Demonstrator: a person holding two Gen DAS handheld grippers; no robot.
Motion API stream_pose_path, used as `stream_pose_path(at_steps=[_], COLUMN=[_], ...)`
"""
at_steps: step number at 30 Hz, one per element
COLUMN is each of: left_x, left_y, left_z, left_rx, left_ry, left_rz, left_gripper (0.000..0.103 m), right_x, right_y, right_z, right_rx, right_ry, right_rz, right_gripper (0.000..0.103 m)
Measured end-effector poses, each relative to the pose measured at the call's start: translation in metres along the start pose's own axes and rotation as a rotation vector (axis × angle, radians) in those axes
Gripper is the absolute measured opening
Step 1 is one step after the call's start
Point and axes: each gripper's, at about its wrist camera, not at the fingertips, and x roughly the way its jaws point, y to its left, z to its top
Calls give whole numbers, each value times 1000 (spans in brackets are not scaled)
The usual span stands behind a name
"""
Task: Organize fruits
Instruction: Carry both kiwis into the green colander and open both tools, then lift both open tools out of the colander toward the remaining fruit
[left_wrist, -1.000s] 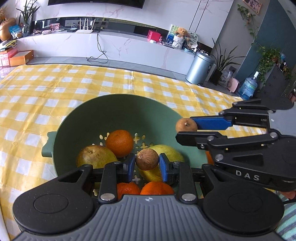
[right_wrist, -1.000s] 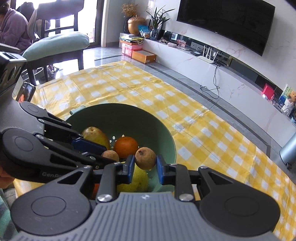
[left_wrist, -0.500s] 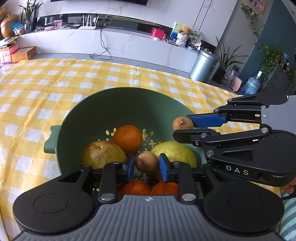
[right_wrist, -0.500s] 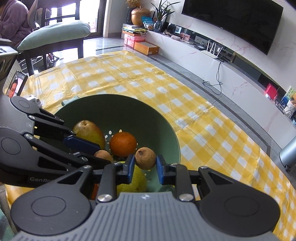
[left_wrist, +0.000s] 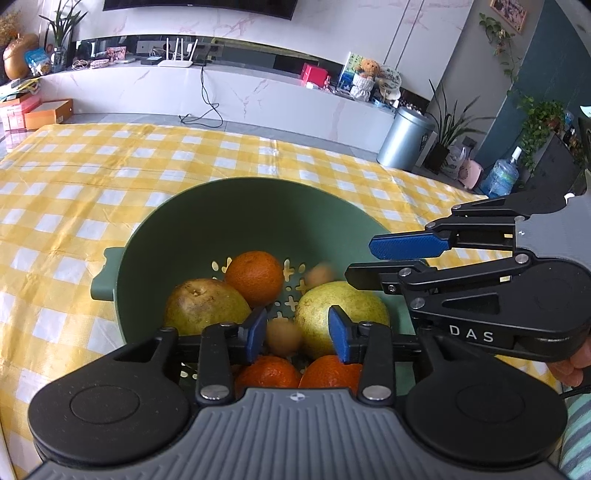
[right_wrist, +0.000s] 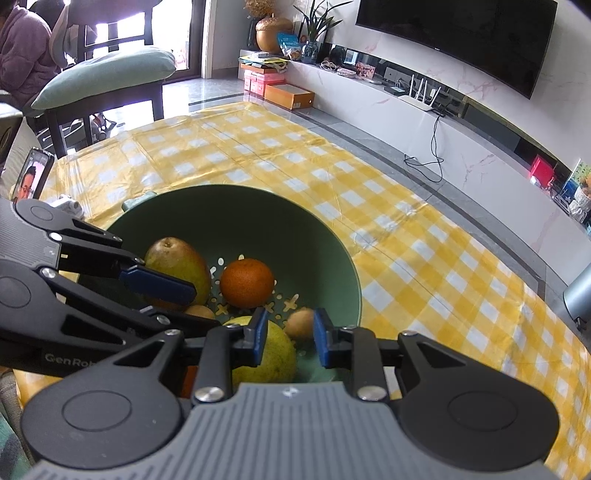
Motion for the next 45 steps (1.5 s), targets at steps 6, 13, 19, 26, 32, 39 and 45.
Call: stream_pose_path(at_steps=[6,13,19,26,32,39,45], left_x=[-9,-15,-27,-46,-52,-39,-15], left_y=[2,-2,-14,-43,-81,-122,-144], left_z=[-1,-2,-4,-2,-8,-23,-37], left_rx=[-34,-58,-33,26,112,187,198], left_ry=[-55,-104,-144,-201,-208,-154,-85], left_rz=[-3,39,104,82,53,12,5], left_gripper=[55,59,64,64,63,63,61], right_x=[-13,-40,-69,-103,-113,-117,-107], right_y=[-3,-7,-11,-32,-60,-79,-83], right_z=[2,-5,-22,-57,-91,-118,-132], right_rx=[14,49,96,208,322,395,421], right_ry=[-44,-112,-175,-255,-249,-235,-177], right_rz=[-9,3,-6,-32,-69,-82,-72], right_gripper=[32,42,50,62,62,61,60])
